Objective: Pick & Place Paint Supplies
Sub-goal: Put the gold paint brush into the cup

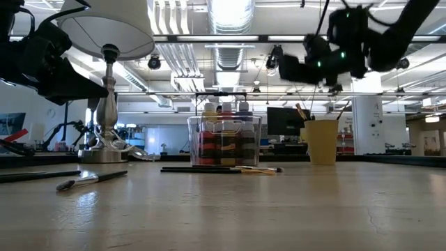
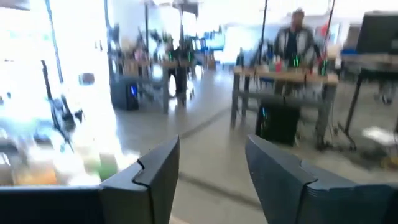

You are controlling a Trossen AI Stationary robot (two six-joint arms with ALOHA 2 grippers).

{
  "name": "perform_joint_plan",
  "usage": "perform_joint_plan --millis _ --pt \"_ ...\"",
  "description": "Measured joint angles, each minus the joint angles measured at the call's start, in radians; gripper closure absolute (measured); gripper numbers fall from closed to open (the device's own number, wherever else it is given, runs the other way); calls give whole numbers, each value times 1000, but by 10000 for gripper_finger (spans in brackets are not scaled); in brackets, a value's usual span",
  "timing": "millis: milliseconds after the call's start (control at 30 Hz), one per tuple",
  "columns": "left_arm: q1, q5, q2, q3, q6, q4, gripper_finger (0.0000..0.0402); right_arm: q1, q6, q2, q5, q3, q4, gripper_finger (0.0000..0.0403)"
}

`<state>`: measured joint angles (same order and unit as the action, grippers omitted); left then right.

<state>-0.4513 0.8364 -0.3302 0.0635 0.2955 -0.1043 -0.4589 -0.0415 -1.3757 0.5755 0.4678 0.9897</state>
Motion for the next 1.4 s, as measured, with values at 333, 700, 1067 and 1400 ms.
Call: perform_joint_plan --millis 333,700,1067,1400 --pt "0 0 0 0 67 0 345 142 -194 185 -59 386 -502 224" --pt "0 0 0 0 79 0 346 402 -181 42 81 1032 -1393 247" --pt "0 0 0 0 79 0 346 618 334 -186 77 1441 -2229 215" --pt "0 0 0 0 79 0 345 737 600 -247 -23 1257 -2319 224"
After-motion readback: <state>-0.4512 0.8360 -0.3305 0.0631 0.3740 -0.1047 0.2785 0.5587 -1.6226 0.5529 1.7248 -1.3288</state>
